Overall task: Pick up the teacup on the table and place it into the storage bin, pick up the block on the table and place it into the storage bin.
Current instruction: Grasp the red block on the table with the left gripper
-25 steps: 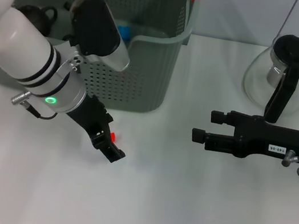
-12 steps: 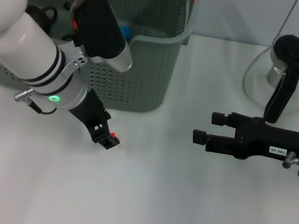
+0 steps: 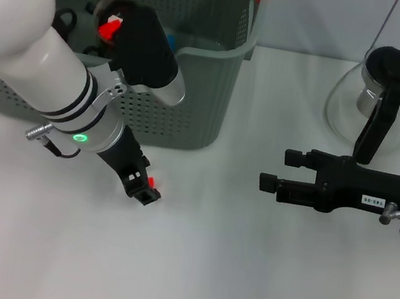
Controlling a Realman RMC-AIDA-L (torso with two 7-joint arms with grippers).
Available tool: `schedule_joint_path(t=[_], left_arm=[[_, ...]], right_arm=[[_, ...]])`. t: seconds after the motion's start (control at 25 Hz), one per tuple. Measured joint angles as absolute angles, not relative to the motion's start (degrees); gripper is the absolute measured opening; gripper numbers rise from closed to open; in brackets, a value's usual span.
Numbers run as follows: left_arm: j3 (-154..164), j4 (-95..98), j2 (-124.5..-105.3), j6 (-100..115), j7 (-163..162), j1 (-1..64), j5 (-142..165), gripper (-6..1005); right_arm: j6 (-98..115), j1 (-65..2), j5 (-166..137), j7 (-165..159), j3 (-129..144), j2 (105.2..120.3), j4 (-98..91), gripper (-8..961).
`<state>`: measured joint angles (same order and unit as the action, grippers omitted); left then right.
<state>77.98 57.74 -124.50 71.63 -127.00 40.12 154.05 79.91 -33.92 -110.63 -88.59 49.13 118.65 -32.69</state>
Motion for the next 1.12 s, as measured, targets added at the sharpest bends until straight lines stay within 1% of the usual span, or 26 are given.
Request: schedule_joint_path(t=[0.08, 1.12], left_arm=[[77.99, 57.63, -124.48, 71.49, -127.25, 40.17, 154.07, 596], [79.03, 55.53, -124.19, 71.17, -131.13, 41.34, 154.69, 465]], right_arm=[[79.89, -33.92, -110.6, -88.59, 49.13, 118.61, -32.69, 911], [79.28, -33.92, -110.66, -88.36, 49.04, 118.83, -32.69, 911]])
